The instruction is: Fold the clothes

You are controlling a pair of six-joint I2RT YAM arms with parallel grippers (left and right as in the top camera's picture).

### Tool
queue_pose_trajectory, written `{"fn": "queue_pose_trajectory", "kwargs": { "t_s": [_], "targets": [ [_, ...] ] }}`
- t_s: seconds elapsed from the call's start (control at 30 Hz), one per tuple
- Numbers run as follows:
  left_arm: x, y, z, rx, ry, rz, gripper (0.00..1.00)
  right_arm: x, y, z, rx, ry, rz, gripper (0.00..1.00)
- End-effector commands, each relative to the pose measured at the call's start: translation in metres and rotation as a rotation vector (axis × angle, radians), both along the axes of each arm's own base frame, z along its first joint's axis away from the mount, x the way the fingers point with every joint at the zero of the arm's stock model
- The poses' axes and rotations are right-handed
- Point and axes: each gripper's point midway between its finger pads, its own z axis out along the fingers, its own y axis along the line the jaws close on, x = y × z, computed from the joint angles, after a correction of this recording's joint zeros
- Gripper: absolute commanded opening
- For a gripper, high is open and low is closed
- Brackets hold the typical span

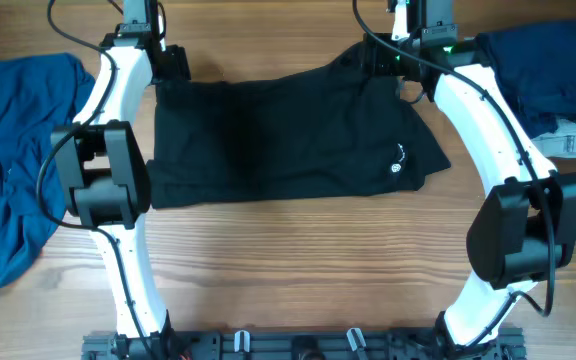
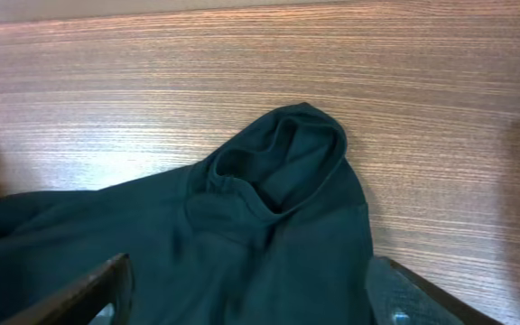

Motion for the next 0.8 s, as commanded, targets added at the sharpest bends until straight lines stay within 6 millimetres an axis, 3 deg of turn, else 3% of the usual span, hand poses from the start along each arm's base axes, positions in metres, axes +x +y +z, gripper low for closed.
{"fn": "queue_pose_trajectory", "kwargs": {
  "t_s": [0.0, 0.27, 0.33, 0.47, 0.5, 0.6, 0.77],
  "targets": [
    [0.004, 0.003, 0.001, 0.029, -0.008, 0.000, 0.62, 0.005, 0.002, 0.000, -0.001, -0.005, 0.019, 0.79],
    [-0.004, 0.003, -0.045, 0.028, 0.075, -0.001, 0.59, 0.005, 0.002, 0.000, -0.003, -0.007, 0.020, 0.79],
    [-0.002, 0.003, -0.049, 0.026, 0.073, 0.002, 0.46, 0.006, 0.002, 0.001, -0.002, -0.011, 0.020, 0.79],
    [-0.002, 0.002, -0.061, 0.024, 0.080, 0.006, 0.05, 0.006, 0.002, 0.001, -0.003, -0.013, 0.019, 0.78],
    [-0.003, 0.003, -0.061, 0.025, 0.084, 0.006, 0.04, 0.007, -0.003, -0.003, -0.019, -0.009, -0.002, 0.73],
    [-0.003, 0.004, -0.048, 0.034, 0.073, 0.011, 0.04, 0.014, -0.002, -0.015, -0.022, -0.008, 0.001, 0.73],
    [-0.008, 0.010, -0.039, 0.053, 0.085, 0.044, 0.04, 0.028, 0.001, -0.074, 0.021, 0.065, -0.064, 0.66]
  ]
}}
